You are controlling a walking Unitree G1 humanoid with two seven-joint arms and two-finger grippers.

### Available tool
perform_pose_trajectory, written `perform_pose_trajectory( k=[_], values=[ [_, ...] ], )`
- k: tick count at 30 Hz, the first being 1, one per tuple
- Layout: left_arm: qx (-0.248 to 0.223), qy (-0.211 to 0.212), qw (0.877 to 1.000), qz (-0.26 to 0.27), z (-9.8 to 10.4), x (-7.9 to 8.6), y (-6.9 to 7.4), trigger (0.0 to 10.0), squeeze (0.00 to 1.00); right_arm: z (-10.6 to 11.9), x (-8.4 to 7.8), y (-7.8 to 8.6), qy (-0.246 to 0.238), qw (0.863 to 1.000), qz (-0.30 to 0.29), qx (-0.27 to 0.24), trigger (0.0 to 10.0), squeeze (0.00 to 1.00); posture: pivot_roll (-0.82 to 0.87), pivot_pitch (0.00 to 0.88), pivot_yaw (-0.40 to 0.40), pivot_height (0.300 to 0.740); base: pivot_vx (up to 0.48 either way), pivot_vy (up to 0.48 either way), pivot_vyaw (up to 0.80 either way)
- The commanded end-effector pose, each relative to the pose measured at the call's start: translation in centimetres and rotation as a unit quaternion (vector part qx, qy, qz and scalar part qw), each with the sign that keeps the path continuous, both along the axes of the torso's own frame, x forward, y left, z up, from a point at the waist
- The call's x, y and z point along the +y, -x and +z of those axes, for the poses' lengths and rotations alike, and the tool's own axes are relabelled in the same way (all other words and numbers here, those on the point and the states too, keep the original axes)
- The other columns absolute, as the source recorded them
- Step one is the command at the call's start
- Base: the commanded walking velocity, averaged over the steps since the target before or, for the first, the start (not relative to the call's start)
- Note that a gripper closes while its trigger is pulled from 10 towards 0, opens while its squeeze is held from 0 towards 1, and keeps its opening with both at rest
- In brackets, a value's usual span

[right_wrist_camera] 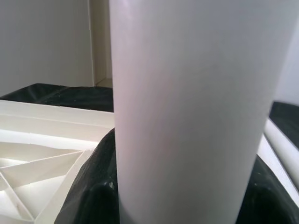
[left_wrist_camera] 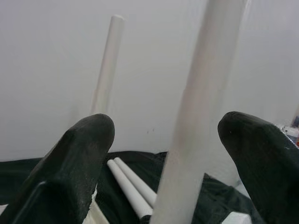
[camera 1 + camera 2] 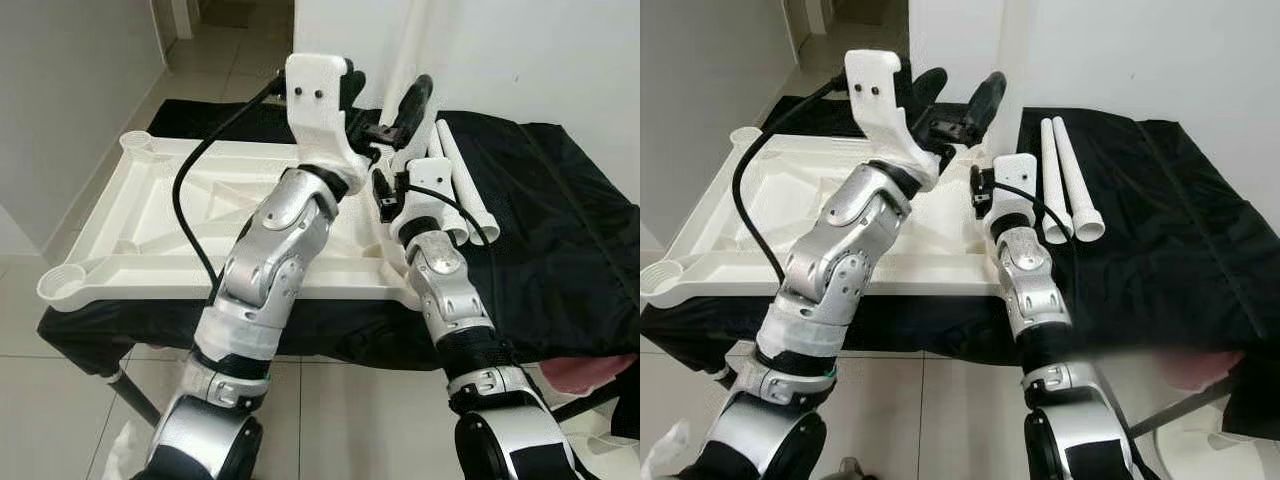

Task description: Building children table

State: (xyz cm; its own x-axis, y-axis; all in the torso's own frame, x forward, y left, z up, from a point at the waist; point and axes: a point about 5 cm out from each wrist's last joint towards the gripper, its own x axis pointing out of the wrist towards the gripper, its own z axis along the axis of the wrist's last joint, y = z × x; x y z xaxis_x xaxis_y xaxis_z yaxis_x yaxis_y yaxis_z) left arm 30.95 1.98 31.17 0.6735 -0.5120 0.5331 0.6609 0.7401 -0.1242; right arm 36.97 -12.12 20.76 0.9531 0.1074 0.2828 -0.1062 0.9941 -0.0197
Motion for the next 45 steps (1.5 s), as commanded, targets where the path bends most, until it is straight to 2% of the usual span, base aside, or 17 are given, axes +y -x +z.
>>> perform_pose_trajectory(
  k=[1,8,13,18,23,30,36,45],
  values=[
    [0.012,-0.007,1.0,-0.005,-0.9,0.3,0.0,10.0,0.0,-0.3,-0.9,0.2,-0.034,0.999,-0.013,0.009,10.0,0.0,0.02,0.054,-0.038,0.74,0.0,0.0,0.0],
    [0.049,-0.017,0.999,0.005,-3.2,0.9,-0.1,10.0,0.0,-1.1,-2.1,1.0,-0.051,0.998,-0.027,0.019,10.0,0.0,0.01,0.059,-0.041,0.74,0.0,0.0,0.0],
    [0.071,-0.074,0.994,0.036,-6.5,2.3,-0.3,10.0,0.0,-1.7,-3.5,2.1,-0.036,0.998,-0.045,0.008,10.0,0.0,-0.01,0.062,-0.047,0.74,0.0,0.0,0.0],
    [0.079,-0.085,0.992,0.038,-7.3,2.7,-0.3,10.0,0.0,-1.7,-3.8,2.5,-0.03,0.999,-0.045,0.002,10.0,0.0,-0.01,0.062,-0.048,0.74,0.0,0.0,0.0],
    [0.085,-0.139,0.986,0.045,-9.9,3.0,0.3,10.0,0.0,-1.9,-4.2,3.3,-0.013,0.999,-0.041,0.0,10.0,0.0,-0.01,0.055,-0.047,0.74,0.0,0.0,0.0],
    [0.075,-0.171,0.981,0.044,-11.1,2.9,1.0,10.0,0.0,-2.4,-4.0,3.8,-0.001,0.999,-0.037,0.007,10.0,0.0,-0.01,0.046,-0.047,0.74,0.0,0.0,0.0],
    [0.073,-0.212,0.974,0.036,-12.9,2.6,1.8,10.0,0.0,-3.1,-3.5,4.8,0.018,1.0,-0.007,0.016,10.0,0.0,0.0,0.036,-0.047,0.74,0.0,0.0,0.0],
    [0.086,-0.223,0.971,0.024,-13.6,2.6,2.2,10.0,0.0,-4.4,-3.5,5.5,0.041,0.999,0.014,0.028,10.0,0.0,-0.01,0.024,-0.026,0.74,0.0,0.0,0.0]
  ],
)
